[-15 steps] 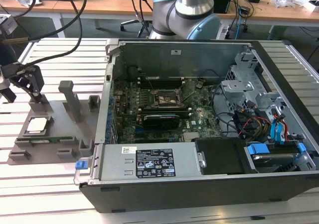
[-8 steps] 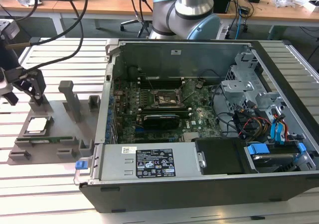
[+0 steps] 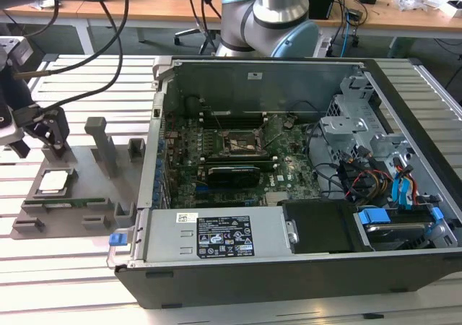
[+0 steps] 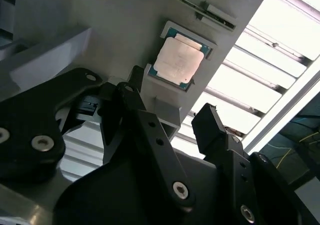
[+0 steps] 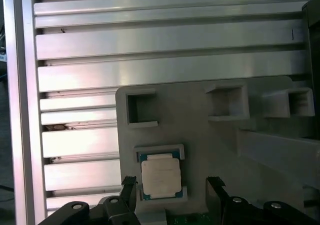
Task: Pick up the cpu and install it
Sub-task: 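Pick up the cpu and move it towards the insertion slot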
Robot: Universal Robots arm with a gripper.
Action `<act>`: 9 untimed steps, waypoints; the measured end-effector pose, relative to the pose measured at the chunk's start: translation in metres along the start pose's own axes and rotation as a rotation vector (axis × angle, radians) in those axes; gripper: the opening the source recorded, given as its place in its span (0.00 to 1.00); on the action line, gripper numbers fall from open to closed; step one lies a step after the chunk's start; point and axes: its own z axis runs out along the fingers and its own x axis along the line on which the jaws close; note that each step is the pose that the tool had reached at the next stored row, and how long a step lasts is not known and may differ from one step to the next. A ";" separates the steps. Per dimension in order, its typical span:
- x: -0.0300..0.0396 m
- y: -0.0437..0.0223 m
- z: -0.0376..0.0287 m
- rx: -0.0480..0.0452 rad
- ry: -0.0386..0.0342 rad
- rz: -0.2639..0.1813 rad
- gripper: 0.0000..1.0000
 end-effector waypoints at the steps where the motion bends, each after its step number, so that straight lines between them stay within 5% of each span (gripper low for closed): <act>1: -0.0005 -0.0001 0.0012 0.0123 -0.0008 -0.010 0.66; 6: -0.0003 -0.0002 0.0062 0.0173 0.0000 -0.110 0.66; 9: 0.0004 -0.0003 0.0120 0.0166 0.0002 -0.132 0.66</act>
